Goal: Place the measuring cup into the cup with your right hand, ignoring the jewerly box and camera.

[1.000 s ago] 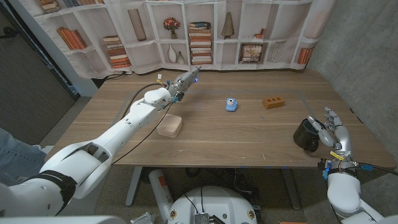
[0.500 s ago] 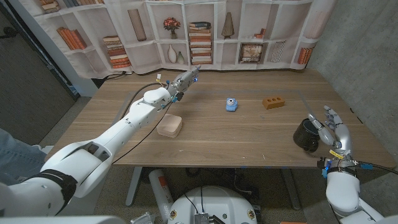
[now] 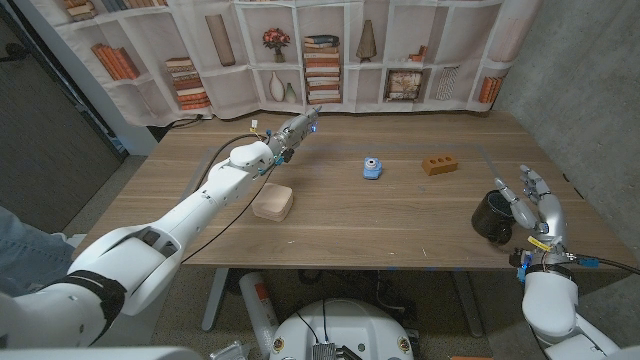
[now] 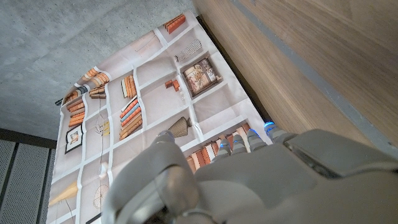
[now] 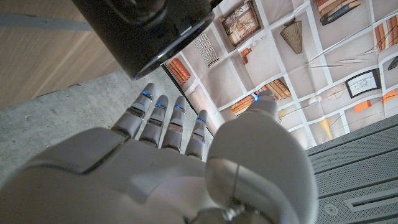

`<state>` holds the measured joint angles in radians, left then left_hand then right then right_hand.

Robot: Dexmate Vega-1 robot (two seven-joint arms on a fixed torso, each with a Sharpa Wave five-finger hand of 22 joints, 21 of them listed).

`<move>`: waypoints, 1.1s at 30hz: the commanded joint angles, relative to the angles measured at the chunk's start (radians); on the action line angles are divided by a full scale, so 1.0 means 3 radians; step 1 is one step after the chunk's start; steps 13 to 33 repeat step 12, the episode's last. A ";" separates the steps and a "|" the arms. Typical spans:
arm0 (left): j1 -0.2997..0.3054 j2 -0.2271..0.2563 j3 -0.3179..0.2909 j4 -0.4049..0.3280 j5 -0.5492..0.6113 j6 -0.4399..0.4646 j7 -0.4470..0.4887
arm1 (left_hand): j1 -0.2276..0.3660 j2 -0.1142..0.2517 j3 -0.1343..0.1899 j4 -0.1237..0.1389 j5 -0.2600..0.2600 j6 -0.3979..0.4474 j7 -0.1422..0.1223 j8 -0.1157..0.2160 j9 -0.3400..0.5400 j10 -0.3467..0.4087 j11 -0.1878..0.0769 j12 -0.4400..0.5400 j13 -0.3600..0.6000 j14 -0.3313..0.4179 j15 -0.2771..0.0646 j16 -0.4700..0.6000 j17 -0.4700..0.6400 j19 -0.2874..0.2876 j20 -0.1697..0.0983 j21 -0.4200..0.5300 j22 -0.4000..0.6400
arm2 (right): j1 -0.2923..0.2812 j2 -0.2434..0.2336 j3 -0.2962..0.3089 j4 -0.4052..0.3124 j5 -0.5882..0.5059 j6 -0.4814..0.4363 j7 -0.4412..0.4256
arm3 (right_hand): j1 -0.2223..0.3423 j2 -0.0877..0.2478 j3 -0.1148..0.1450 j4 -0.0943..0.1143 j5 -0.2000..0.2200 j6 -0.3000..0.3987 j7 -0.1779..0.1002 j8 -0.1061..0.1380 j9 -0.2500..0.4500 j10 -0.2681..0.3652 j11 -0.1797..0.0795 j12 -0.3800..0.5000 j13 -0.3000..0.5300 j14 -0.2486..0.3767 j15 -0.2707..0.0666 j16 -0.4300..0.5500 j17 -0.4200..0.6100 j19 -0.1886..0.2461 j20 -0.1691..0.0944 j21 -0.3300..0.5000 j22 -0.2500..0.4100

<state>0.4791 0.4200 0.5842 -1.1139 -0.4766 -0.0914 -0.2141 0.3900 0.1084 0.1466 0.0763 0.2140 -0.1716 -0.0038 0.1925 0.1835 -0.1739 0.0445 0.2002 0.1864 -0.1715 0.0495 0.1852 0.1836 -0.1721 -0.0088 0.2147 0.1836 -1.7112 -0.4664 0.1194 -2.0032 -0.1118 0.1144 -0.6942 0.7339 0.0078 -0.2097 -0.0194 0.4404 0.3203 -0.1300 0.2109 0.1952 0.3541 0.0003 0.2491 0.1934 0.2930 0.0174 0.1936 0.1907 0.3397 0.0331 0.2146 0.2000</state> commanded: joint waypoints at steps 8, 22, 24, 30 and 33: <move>0.0008 0.0004 -0.0035 0.0064 -0.0032 -0.0073 -0.0052 | 0.0021 0.0026 -0.0011 -0.0009 -0.0007 -0.0011 -0.0029 0.0008 0.0016 -0.0002 -0.0015 0.0048 0.0010 -0.0264 -0.0007 0.0014 0.0006 -0.0364 0.0018 0.0011 0.0020 | 0.0021 0.0020 -0.0003 -0.0184 -0.0103 -0.0168 -0.0003 | 0.0113 0.0148 0.0063 -0.0013 0.0035 0.0086 0.0070 0.0025 0.0012 0.0079 -0.0021 0.0037 0.0014 0.0082 -0.0009 0.0029 0.0006 0.0039 -0.0055 0.0027 0.0008; 0.0025 0.0030 -0.0043 0.0027 -0.0038 -0.0064 -0.0056 | 0.0021 0.0027 -0.0012 -0.0009 -0.0007 -0.0014 -0.0038 0.0007 0.0016 0.0003 -0.0013 0.0049 0.0010 -0.0261 -0.0003 0.0014 0.0007 -0.0365 0.0018 0.0010 0.0020 | 0.0031 0.0035 -0.0015 -0.0170 -0.0104 -0.0121 -0.0012 | 0.0135 0.0175 0.0077 -0.0019 0.0034 0.0072 0.0088 0.0016 0.0012 0.0083 -0.0023 0.0037 0.0016 0.0083 -0.0021 0.0026 0.0006 0.0035 -0.0056 0.0026 0.0008; 0.0025 0.0030 -0.0043 0.0027 -0.0038 -0.0064 -0.0056 | 0.0021 0.0027 -0.0012 -0.0009 -0.0007 -0.0014 -0.0038 0.0007 0.0016 0.0003 -0.0013 0.0049 0.0010 -0.0261 -0.0003 0.0014 0.0007 -0.0365 0.0018 0.0010 0.0020 | 0.0031 0.0035 -0.0015 -0.0170 -0.0104 -0.0121 -0.0012 | 0.0135 0.0175 0.0077 -0.0019 0.0034 0.0072 0.0088 0.0016 0.0012 0.0083 -0.0023 0.0037 0.0016 0.0083 -0.0021 0.0026 0.0006 0.0035 -0.0056 0.0026 0.0008; 0.0025 0.0030 -0.0043 0.0027 -0.0038 -0.0064 -0.0056 | 0.0021 0.0027 -0.0012 -0.0009 -0.0007 -0.0014 -0.0038 0.0007 0.0016 0.0003 -0.0013 0.0049 0.0010 -0.0261 -0.0003 0.0014 0.0007 -0.0365 0.0018 0.0010 0.0020 | 0.0031 0.0035 -0.0015 -0.0170 -0.0104 -0.0121 -0.0012 | 0.0135 0.0175 0.0077 -0.0019 0.0034 0.0072 0.0088 0.0016 0.0012 0.0083 -0.0023 0.0037 0.0016 0.0083 -0.0021 0.0026 0.0006 0.0035 -0.0056 0.0026 0.0008; 0.0025 0.0030 -0.0043 0.0027 -0.0038 -0.0064 -0.0056 | 0.0021 0.0027 -0.0012 -0.0009 -0.0007 -0.0014 -0.0038 0.0007 0.0016 0.0003 -0.0013 0.0049 0.0010 -0.0261 -0.0003 0.0014 0.0007 -0.0365 0.0018 0.0010 0.0020 | 0.0031 0.0035 -0.0015 -0.0170 -0.0104 -0.0121 -0.0012 | 0.0135 0.0175 0.0077 -0.0019 0.0034 0.0072 0.0088 0.0016 0.0012 0.0083 -0.0023 0.0037 0.0016 0.0083 -0.0021 0.0026 0.0006 0.0035 -0.0056 0.0026 0.0008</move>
